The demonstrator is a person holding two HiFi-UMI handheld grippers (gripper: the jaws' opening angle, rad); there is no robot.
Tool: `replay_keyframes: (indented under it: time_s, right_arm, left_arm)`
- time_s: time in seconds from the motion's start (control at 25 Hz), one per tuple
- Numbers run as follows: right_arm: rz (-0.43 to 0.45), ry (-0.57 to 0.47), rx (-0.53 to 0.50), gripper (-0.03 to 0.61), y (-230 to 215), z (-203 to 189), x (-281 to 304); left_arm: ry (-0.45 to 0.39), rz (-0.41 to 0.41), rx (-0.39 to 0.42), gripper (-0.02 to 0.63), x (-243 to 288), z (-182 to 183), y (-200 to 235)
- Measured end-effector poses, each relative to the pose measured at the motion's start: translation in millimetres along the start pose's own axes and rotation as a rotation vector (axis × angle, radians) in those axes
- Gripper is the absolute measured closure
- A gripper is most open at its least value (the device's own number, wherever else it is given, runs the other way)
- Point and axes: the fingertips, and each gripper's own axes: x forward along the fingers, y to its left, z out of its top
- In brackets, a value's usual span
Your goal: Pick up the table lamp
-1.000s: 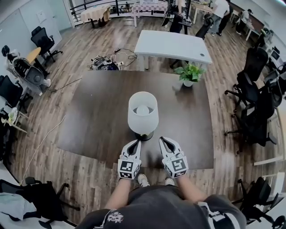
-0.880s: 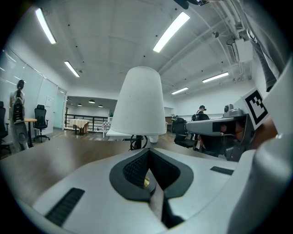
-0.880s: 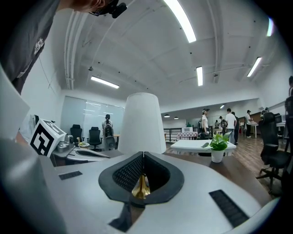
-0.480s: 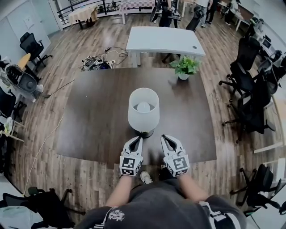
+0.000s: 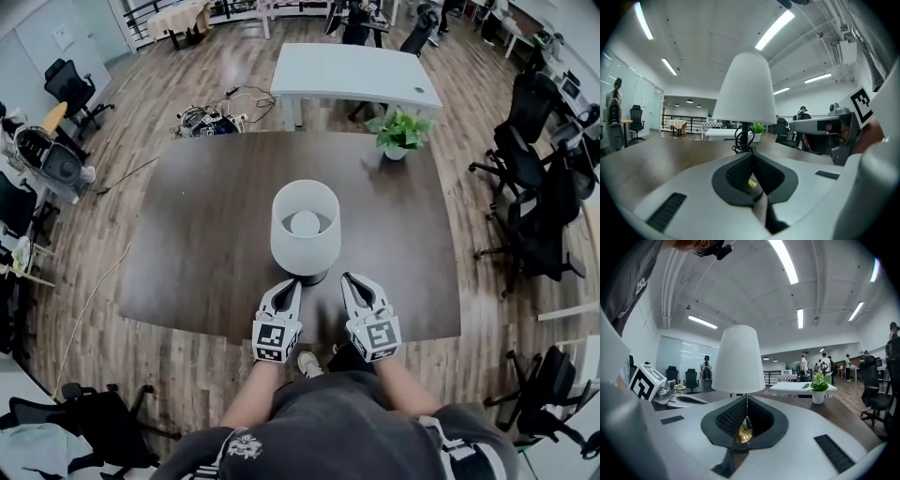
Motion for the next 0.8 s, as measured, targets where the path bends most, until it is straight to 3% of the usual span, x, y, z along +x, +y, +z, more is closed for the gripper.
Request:
replay_keyframes:
  time_s: [0.44,0.56,0.68,0.8]
  right_arm:
    - [-0.016,0.033,0.02,0.552,-9.4,-19.3,6.8]
    - [-0.017,0.035,0.021,0.552,-10.7,-22.0,7.5]
    - [-0.022,0.039,0.023,0.552,-15.2,-25.0,9.4]
    - [-0.019,0.05,0.022,0.552,-19.9,-29.7,8.2]
  left_arm:
    - [0.028,0.018,0.004,0.604,22.9,-9.7,3.7]
    - [0.05,0.023,0.001,0.5,30.5,-21.9,5.7]
    - [0.046,0.027,0.0,0.483,41.0,-23.4,7.6]
    - [0.027,0.047,-0.003,0.412,50.1,-25.8,8.9]
